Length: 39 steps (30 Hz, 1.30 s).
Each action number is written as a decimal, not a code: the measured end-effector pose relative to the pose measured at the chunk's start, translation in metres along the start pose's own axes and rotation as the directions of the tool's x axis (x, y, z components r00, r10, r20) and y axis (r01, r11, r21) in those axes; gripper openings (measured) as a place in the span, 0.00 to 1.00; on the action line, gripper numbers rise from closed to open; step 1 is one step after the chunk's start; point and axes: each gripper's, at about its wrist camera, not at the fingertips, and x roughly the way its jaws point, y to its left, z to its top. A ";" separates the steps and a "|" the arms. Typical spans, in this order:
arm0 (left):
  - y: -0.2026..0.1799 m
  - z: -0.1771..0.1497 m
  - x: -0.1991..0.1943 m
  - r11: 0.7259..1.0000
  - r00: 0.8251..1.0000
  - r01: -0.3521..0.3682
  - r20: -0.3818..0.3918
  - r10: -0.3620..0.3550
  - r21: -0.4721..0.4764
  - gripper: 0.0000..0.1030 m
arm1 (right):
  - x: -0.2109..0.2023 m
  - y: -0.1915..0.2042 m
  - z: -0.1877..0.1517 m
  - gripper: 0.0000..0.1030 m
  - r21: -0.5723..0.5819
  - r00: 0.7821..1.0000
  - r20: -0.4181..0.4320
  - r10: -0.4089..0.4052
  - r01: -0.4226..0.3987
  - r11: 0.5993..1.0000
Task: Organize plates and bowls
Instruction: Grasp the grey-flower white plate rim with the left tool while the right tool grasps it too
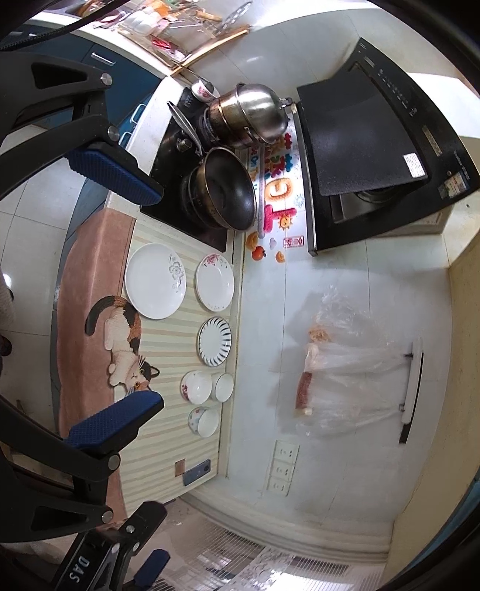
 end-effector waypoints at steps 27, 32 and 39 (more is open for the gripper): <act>0.147 -0.072 0.440 1.000 0.836 -0.020 -0.549 0.025 0.016 0.86 | 0.431 0.093 -0.046 1.00 0.084 0.825 -0.516 0.231 -0.220 0.972; 0.150 -0.079 0.498 0.997 0.772 0.076 -0.631 -0.072 -0.021 0.59 | 0.520 0.114 -0.068 0.98 0.131 0.771 -0.599 0.215 -0.170 0.977; 0.142 -0.086 0.525 0.987 0.705 0.140 -0.692 -0.156 -0.080 0.37 | 0.590 0.111 -0.088 0.61 0.311 0.689 -0.635 0.349 -0.185 0.932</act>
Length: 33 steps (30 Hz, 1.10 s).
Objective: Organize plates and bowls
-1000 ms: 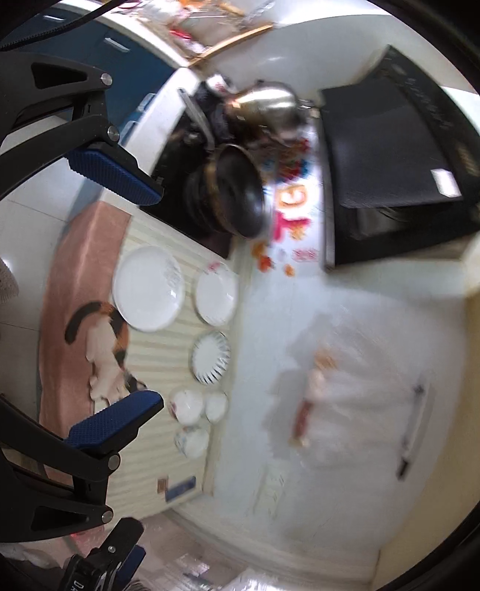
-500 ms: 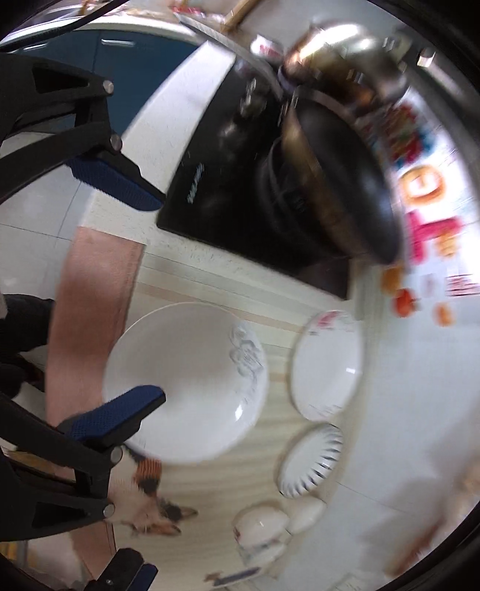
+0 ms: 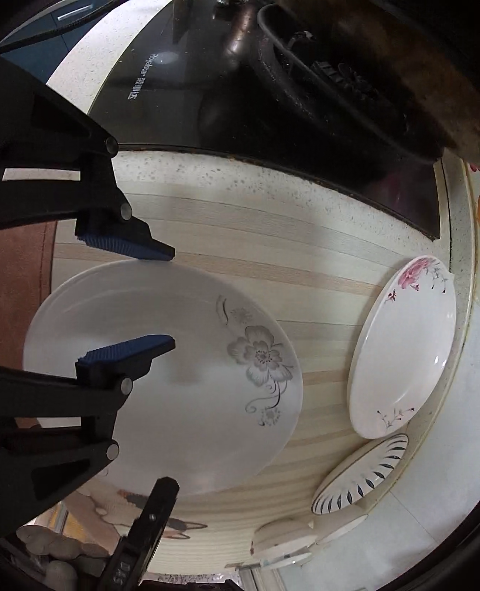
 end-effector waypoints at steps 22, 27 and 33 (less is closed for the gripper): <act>-0.055 0.000 -0.029 1.000 0.999 -0.026 0.048 0.026 0.016 0.37 | -0.025 -0.028 0.014 0.22 -0.071 0.999 0.014 0.029 -0.028 0.997; -0.087 0.005 -0.021 0.999 0.999 0.003 0.034 -0.005 0.051 0.37 | -0.049 -0.056 0.013 0.22 -0.047 0.999 0.033 0.026 -0.025 0.999; -0.129 0.004 -0.006 0.995 1.000 0.016 0.014 -0.017 0.101 0.37 | -0.073 -0.105 0.004 0.22 0.015 0.999 0.049 -0.002 0.001 1.000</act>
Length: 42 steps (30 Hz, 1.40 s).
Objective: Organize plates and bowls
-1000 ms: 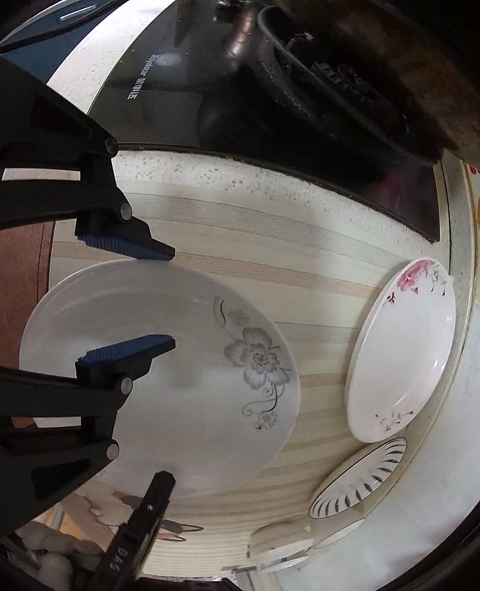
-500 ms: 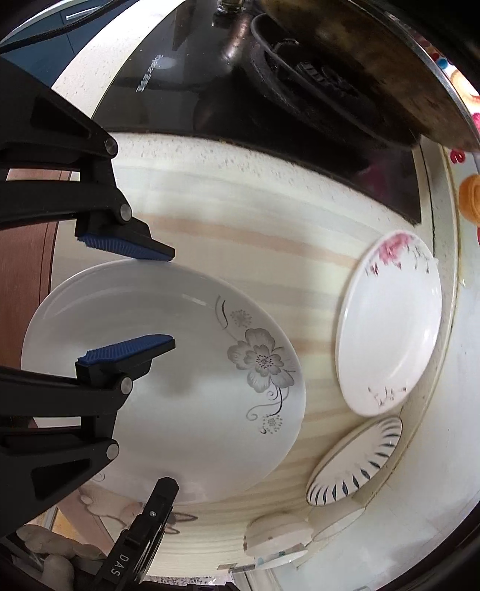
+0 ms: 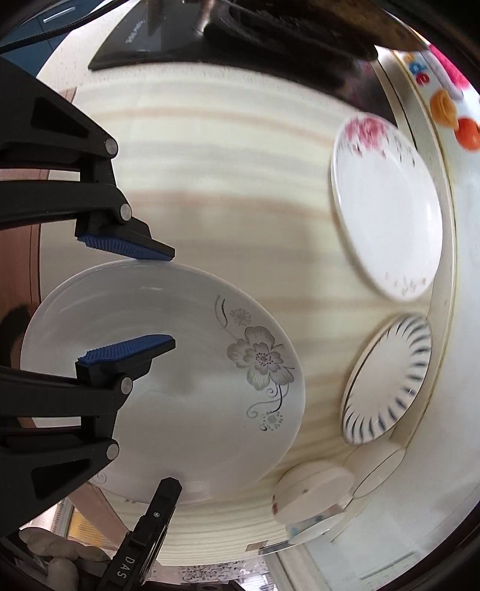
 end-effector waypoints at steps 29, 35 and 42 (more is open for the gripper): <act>-0.059 0.006 0.030 0.993 0.993 -0.116 -0.015 0.117 0.025 0.37 | -0.019 -0.068 0.002 0.22 0.054 1.000 -0.012 0.000 0.000 0.999; -0.063 0.008 0.010 0.985 0.985 -0.171 0.039 0.170 0.022 0.37 | -0.013 -0.073 0.004 0.23 0.059 0.998 -0.055 0.010 -0.007 0.998; -0.039 0.018 -0.047 0.973 0.962 -0.223 0.145 0.230 -0.068 0.37 | -0.034 -0.077 0.012 0.23 0.070 0.997 -0.065 0.038 -0.034 0.997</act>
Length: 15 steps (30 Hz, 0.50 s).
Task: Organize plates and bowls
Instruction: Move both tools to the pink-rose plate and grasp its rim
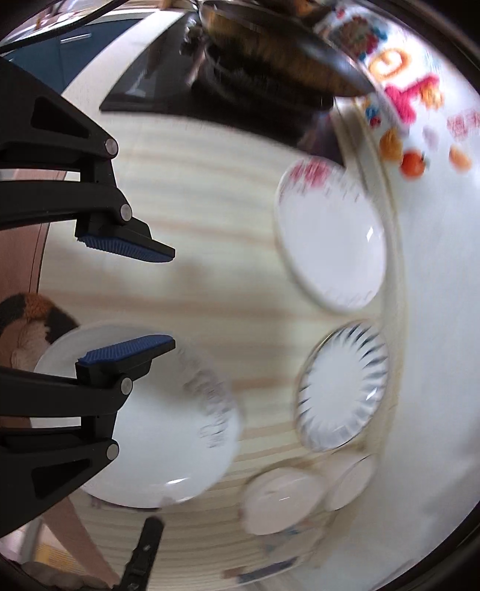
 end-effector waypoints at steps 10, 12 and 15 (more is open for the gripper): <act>0.092 0.068 0.030 0.980 0.998 -0.058 0.015 0.062 -0.192 0.37 | -0.033 0.115 0.071 0.34 -0.249 0.995 0.068 0.074 -0.054 0.967; 0.104 0.079 0.046 0.977 0.998 -0.065 0.000 0.067 -0.205 0.37 | -0.021 0.148 0.096 0.34 -0.305 0.993 0.093 0.075 -0.043 0.951; 0.116 0.088 0.066 0.975 0.997 -0.077 -0.012 0.076 -0.207 0.37 | 0.009 0.195 0.139 0.34 -0.359 0.991 0.129 0.038 0.011 0.933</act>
